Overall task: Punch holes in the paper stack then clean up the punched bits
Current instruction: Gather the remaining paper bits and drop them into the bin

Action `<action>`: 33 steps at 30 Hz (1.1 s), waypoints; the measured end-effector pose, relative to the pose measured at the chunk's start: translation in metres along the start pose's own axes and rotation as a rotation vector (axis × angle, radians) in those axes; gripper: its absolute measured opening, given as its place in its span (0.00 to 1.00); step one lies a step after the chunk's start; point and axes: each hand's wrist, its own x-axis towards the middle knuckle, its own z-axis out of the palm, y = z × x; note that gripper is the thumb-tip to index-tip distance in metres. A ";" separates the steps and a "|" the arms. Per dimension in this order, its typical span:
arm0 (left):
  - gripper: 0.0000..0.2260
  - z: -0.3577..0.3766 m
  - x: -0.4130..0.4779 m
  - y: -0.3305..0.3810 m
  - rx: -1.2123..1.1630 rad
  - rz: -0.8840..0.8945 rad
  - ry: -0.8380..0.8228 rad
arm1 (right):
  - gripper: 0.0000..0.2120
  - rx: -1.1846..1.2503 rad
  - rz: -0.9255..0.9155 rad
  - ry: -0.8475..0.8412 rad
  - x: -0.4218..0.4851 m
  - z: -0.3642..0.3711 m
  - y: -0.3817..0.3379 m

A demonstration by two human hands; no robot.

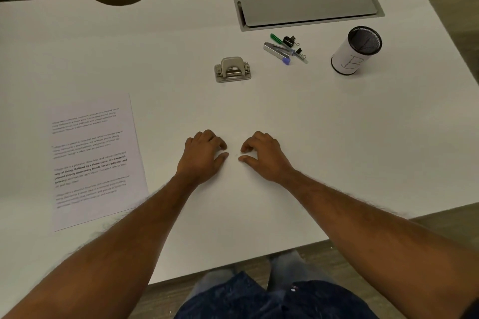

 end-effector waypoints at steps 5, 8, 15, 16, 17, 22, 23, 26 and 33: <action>0.10 -0.003 0.000 -0.004 -0.006 -0.011 0.007 | 0.09 -0.004 0.017 -0.011 0.006 0.007 -0.011; 0.10 -0.004 0.000 -0.007 -0.012 -0.018 0.013 | 0.08 -0.018 0.033 -0.004 0.008 0.008 -0.013; 0.10 -0.002 -0.003 -0.014 -0.056 -0.043 0.066 | 0.05 -0.046 0.046 -0.002 0.010 0.011 -0.014; 0.10 -0.001 -0.004 -0.014 -0.059 -0.048 0.072 | 0.05 -0.059 0.050 -0.009 0.011 0.012 -0.014; 0.10 -0.001 -0.004 -0.014 -0.063 -0.054 0.080 | 0.05 -0.079 0.057 -0.015 0.011 0.013 -0.015; 0.12 -0.002 -0.005 -0.014 -0.065 -0.061 0.104 | 0.06 -0.193 0.059 -0.065 0.014 0.018 -0.017; 0.11 -0.002 -0.006 -0.014 -0.065 -0.063 0.107 | 0.07 -0.211 0.057 -0.080 0.014 0.018 -0.017; 0.11 -0.003 -0.007 -0.014 -0.065 -0.065 0.109 | 0.08 -0.186 0.103 -0.087 0.014 0.010 -0.014; 0.10 -0.001 -0.005 -0.012 -0.067 -0.071 0.115 | 0.07 0.136 0.299 0.055 0.015 -0.031 0.007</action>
